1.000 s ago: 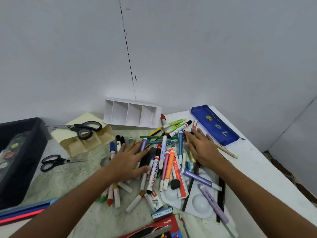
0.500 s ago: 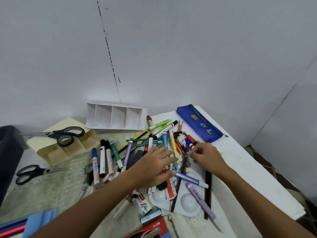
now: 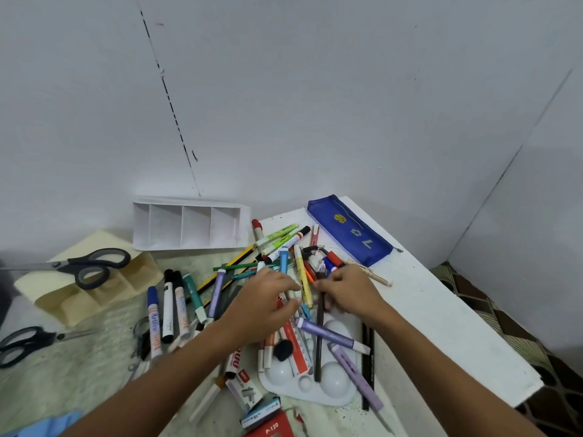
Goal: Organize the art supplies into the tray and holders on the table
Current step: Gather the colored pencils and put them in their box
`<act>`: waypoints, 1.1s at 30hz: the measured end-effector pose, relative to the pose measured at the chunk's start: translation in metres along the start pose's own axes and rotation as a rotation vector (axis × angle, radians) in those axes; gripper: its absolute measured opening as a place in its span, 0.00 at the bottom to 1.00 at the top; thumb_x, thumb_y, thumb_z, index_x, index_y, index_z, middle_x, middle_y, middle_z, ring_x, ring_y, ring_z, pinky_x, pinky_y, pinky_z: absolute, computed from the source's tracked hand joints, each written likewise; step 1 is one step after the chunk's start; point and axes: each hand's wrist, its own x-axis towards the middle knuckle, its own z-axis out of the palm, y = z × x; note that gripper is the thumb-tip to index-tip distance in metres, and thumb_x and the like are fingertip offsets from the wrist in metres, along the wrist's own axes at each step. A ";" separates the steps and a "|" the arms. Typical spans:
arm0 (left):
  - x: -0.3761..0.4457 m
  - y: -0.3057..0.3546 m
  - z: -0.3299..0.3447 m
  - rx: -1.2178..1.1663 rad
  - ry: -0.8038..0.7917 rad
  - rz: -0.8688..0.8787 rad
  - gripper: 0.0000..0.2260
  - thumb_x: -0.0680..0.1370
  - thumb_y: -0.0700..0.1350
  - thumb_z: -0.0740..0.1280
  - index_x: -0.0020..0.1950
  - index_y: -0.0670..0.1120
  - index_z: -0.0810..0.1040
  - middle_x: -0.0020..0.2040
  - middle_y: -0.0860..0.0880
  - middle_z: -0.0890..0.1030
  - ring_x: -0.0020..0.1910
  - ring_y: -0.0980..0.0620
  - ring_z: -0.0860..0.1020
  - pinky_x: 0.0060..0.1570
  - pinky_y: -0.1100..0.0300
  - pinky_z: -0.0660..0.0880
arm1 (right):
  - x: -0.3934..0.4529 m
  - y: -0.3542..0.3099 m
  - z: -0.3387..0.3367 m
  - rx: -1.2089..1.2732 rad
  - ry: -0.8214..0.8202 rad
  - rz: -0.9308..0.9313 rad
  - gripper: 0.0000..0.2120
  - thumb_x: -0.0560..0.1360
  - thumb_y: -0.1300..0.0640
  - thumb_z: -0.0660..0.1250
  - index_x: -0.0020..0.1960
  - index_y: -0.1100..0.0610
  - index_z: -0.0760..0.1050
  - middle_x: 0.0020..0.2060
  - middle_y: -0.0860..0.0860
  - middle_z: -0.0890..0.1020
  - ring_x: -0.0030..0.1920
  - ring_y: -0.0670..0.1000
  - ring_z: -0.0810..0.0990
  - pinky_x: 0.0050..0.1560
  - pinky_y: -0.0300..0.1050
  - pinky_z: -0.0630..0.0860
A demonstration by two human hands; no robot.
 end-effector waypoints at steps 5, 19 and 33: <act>0.023 0.022 -0.003 -0.640 0.051 -0.316 0.09 0.78 0.42 0.70 0.58 0.49 0.78 0.44 0.51 0.84 0.45 0.59 0.82 0.45 0.68 0.77 | 0.006 -0.026 -0.011 0.434 -0.010 -0.150 0.12 0.76 0.56 0.70 0.38 0.63 0.79 0.27 0.55 0.78 0.23 0.49 0.72 0.23 0.38 0.66; 0.024 0.005 -0.020 -1.041 0.191 -0.568 0.09 0.82 0.35 0.57 0.56 0.41 0.76 0.34 0.49 0.80 0.26 0.56 0.70 0.27 0.65 0.67 | 0.054 0.001 -0.038 -0.291 0.307 -0.063 0.06 0.75 0.62 0.65 0.45 0.56 0.81 0.44 0.51 0.82 0.46 0.53 0.81 0.47 0.49 0.78; 0.048 0.018 0.006 -1.090 0.004 -0.691 0.08 0.81 0.34 0.59 0.55 0.40 0.77 0.53 0.44 0.83 0.37 0.51 0.83 0.23 0.65 0.67 | 0.050 0.043 -0.084 -0.410 0.172 0.021 0.07 0.71 0.62 0.72 0.41 0.50 0.82 0.39 0.48 0.80 0.44 0.51 0.79 0.45 0.45 0.76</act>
